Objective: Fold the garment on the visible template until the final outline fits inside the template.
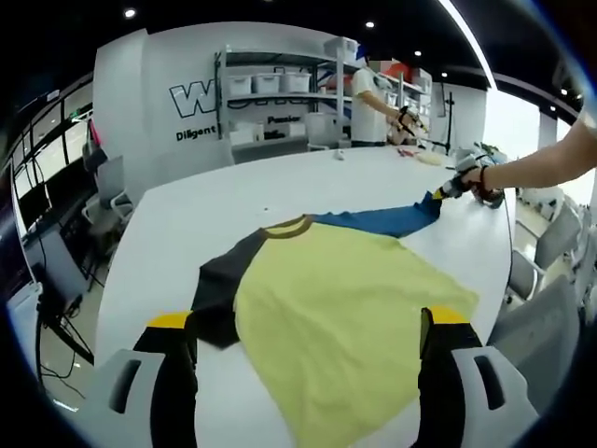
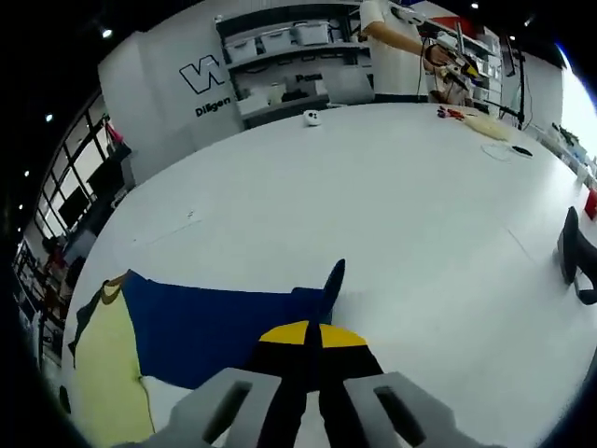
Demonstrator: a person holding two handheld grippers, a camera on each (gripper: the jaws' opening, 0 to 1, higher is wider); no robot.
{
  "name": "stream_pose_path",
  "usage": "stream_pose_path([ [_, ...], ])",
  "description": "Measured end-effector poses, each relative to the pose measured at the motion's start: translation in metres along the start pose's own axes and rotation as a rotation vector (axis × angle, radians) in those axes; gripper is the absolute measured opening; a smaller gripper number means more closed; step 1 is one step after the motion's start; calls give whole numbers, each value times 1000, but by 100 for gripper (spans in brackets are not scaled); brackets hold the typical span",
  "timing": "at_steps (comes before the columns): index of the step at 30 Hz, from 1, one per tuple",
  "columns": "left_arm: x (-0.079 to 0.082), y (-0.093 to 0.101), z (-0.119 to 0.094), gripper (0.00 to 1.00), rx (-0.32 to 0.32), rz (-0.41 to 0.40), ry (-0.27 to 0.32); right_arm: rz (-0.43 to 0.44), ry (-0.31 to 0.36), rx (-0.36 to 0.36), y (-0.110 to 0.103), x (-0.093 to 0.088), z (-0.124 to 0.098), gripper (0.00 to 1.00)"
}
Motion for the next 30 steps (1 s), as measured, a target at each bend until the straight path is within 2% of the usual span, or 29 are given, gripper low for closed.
stream_pose_path([
  [3,-1,1,-1,99,-9,-3,-6,-3,3,24,-13,2,1,0],
  [5,-2,1,-2,99,-7,-1,-11,2,13,69,-31,2,-1,0],
  [11,-3,2,-7,99,-24,-24,-14,-58,17,128,-71,0,-2,0],
  [20,-11,2,-11,99,-21,-25,-47,-93,25,245,-133,1,3,0],
  [30,-16,2,-14,99,-34,-15,-72,-131,10,330,-182,1,16,0],
])
Point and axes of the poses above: the point that each gripper's makers call its tool centre point, and the gripper's own axes: z roughly forward along the fingers, y roughly to its right, x roughly out of its top, the point moved 7 cm from there along -z, roughly backward along the fingers, and after that the axes turned 8 degrees about x, right-handed, at the moved point
